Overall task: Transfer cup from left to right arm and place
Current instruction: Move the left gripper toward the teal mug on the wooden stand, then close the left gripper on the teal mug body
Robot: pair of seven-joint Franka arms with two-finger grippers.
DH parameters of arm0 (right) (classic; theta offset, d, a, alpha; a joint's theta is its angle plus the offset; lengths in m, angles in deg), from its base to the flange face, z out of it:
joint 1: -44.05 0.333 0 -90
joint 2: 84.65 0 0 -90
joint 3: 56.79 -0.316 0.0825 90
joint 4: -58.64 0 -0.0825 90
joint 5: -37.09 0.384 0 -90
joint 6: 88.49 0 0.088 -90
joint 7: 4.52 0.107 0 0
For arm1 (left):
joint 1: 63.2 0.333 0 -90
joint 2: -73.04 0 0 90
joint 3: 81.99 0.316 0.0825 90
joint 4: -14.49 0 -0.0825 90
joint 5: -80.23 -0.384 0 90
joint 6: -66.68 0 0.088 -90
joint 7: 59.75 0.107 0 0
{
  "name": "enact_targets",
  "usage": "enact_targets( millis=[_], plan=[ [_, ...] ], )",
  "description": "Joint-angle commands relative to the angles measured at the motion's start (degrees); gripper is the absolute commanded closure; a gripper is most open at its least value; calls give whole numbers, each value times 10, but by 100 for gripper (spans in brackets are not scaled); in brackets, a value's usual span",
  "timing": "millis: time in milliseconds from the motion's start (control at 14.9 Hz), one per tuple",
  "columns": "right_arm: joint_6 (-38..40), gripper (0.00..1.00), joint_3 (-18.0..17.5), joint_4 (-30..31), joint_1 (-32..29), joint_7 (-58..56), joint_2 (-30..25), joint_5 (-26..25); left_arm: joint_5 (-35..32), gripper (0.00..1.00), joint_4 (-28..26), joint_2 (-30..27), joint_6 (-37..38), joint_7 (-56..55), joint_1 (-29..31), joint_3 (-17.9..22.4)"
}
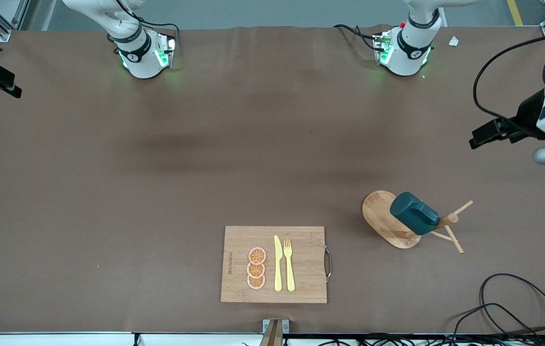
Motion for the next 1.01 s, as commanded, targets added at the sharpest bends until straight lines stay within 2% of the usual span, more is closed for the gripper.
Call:
enact_targets(
  millis=[0,336,537,940],
  plan=[
    [1,0,2,5,4,-6,-10,-7,36,0,17,33,-28,-111,-5,0],
    [1,0,2,5,4,-6,-10,-6,55,0,24,101,-113,-217,-7,-3],
    [1,0,2,5,3,-7,-10,-5,77,0,47,146,-123,-262,-9,-5],
    [0,0,3,5,3,-10,-10,-4,119,0,49,189,-164,-317,-14,-6]
  ],
)
